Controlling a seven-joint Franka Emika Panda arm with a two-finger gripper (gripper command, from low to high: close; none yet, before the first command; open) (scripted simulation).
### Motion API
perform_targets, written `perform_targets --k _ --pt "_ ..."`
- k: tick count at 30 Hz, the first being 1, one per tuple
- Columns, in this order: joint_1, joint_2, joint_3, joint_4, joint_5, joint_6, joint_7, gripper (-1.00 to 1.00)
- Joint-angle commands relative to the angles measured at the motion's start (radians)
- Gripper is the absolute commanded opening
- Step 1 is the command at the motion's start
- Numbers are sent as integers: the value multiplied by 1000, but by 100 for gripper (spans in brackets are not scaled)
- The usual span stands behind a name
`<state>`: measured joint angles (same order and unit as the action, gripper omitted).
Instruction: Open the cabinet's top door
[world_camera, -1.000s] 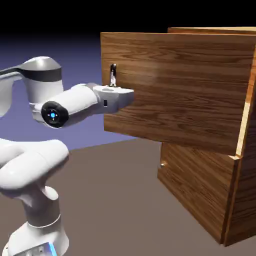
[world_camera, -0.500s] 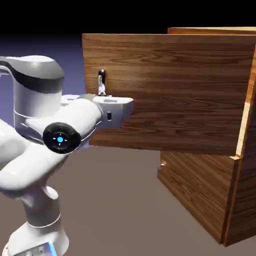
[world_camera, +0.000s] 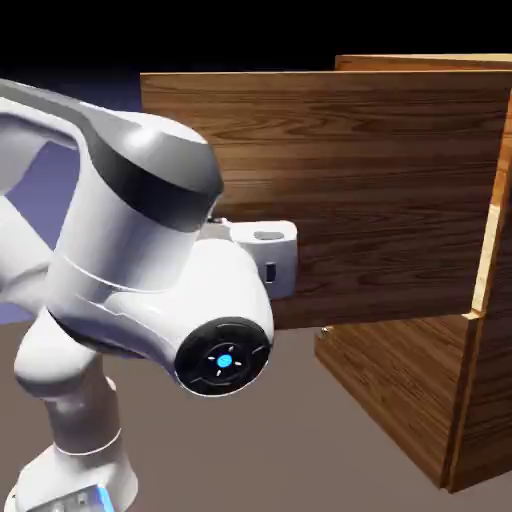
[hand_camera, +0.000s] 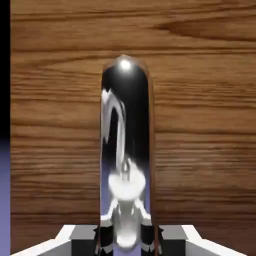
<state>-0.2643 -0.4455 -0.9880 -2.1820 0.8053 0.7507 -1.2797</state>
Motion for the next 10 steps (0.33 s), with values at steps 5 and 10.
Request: perform_targets --k 5,10 --pt "157 168 -181 154 -32 -146 -121 -100" --pt "312 277 -362 243 -53 -238 -218 -100"
